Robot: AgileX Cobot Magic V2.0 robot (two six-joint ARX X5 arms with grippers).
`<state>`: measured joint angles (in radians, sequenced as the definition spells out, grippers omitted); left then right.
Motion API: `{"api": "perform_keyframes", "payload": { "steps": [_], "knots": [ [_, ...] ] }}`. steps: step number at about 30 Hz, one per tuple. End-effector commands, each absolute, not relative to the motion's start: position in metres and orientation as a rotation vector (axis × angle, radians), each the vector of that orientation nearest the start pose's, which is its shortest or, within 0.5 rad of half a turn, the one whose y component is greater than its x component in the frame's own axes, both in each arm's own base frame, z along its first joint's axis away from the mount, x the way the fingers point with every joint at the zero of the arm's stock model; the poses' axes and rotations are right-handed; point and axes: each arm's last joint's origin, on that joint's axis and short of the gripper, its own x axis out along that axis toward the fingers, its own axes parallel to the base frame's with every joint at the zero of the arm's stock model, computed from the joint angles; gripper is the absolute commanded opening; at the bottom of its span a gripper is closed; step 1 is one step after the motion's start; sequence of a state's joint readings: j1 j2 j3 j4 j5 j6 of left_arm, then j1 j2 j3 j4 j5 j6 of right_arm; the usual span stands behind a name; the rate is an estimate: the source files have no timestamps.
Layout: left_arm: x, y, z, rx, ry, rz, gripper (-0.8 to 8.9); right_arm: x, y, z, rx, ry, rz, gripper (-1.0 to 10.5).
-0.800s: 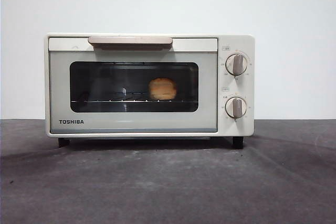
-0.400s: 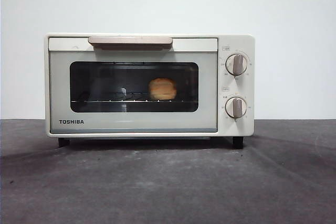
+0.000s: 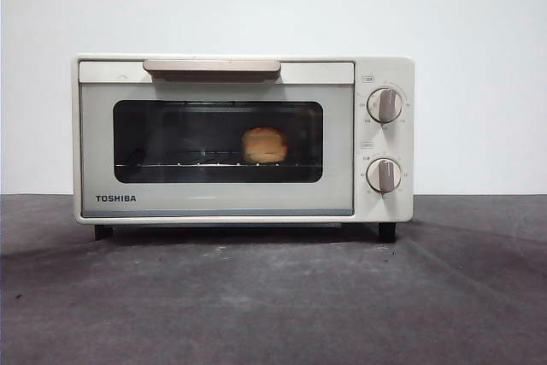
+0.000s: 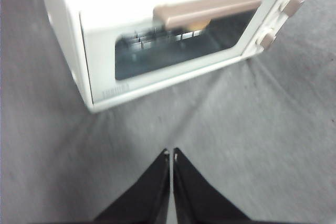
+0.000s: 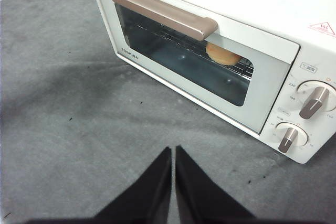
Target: The left arm flap open the oven, the right arm pick bread and place it into oven, the left arm flap close the oven
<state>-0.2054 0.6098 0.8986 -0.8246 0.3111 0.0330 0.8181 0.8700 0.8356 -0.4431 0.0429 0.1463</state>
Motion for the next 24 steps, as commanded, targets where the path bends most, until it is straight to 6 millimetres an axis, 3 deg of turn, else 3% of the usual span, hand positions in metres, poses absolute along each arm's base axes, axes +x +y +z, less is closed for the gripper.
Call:
{"api": "perform_keyframes", "payload": {
  "steps": [1,5,9,17,24],
  "knots": [
    [0.096,-0.027,0.352,0.072,0.288,-0.502,0.16,0.125,0.135,0.316,-0.054,0.487,0.732,0.1],
    [0.094,-0.021,0.359,0.103,-0.063,-0.404,0.16,0.125,0.135,0.316,-0.054,0.487,0.732,0.1],
    [0.090,-0.014,0.341,0.106,-0.240,-0.247,0.16,0.125,0.135,0.316,-0.054,0.487,0.732,0.1],
    [0.088,-0.005,0.271,0.101,-0.207,-0.077,0.16,0.125,0.135,0.316,-0.054,0.487,0.732,0.1],
    [0.092,-0.004,0.217,0.101,-0.123,-0.062,0.16,0.125,0.135,0.316,-0.054,0.487,0.732,0.1]
  ]
}}
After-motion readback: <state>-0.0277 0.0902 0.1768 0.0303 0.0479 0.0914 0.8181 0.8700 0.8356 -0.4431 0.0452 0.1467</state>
